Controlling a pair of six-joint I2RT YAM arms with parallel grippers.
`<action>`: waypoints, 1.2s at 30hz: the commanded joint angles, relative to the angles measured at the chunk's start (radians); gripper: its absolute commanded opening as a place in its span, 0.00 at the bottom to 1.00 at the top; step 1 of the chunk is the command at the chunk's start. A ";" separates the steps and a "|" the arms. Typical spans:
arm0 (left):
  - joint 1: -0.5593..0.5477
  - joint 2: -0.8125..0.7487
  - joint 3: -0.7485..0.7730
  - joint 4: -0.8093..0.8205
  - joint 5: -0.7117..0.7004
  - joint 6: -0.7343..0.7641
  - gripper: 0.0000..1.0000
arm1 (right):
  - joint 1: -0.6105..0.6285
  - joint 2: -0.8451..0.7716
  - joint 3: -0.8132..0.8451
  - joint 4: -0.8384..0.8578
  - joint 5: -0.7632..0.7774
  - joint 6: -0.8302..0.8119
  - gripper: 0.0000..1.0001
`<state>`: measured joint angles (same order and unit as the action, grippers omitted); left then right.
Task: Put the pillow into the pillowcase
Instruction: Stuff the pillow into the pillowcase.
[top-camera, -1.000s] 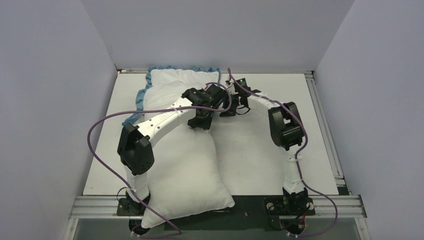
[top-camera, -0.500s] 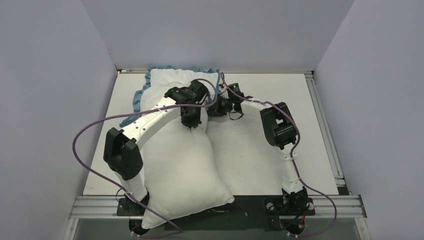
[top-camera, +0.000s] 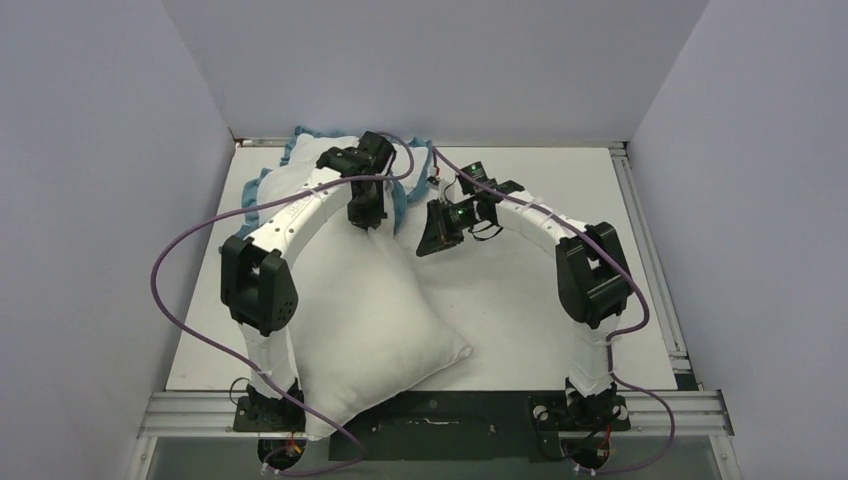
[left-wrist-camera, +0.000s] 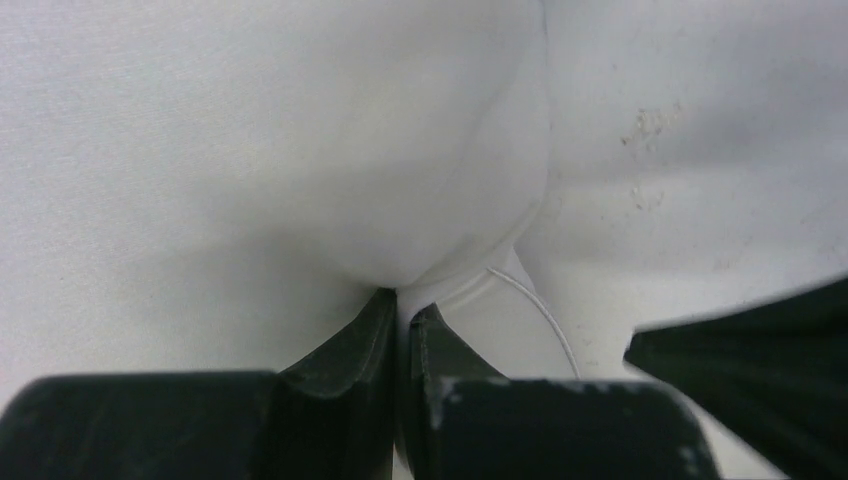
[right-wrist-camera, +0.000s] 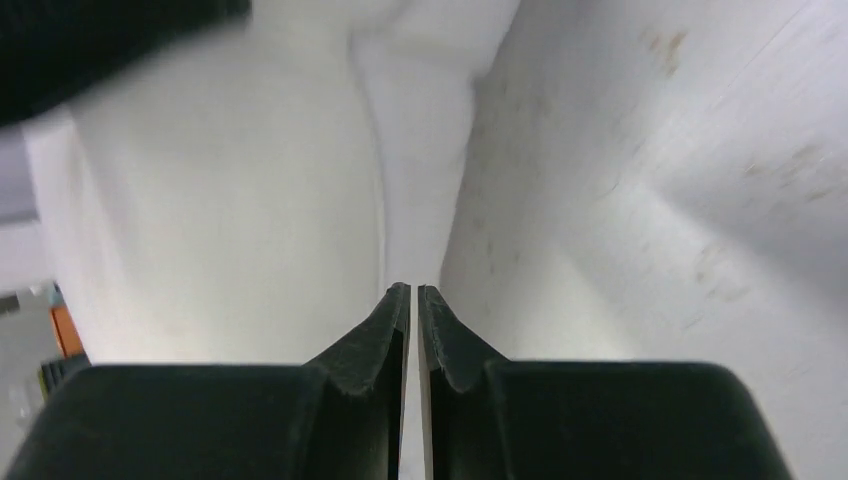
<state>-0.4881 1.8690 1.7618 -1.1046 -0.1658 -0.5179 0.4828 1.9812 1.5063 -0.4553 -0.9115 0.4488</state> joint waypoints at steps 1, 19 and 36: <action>0.053 0.082 0.138 -0.024 -0.102 0.009 0.00 | 0.059 -0.095 -0.004 -0.335 0.005 -0.258 0.05; 0.047 -0.159 -0.144 0.158 0.140 0.006 0.00 | -0.070 0.306 0.221 0.401 0.174 0.328 0.88; 0.023 -0.195 -0.156 0.147 0.157 0.029 0.00 | -0.012 0.569 0.420 0.614 0.189 0.576 0.05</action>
<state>-0.4568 1.7279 1.5879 -0.9318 -0.0612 -0.5117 0.4904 2.5816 1.9419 0.0933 -0.7368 0.9905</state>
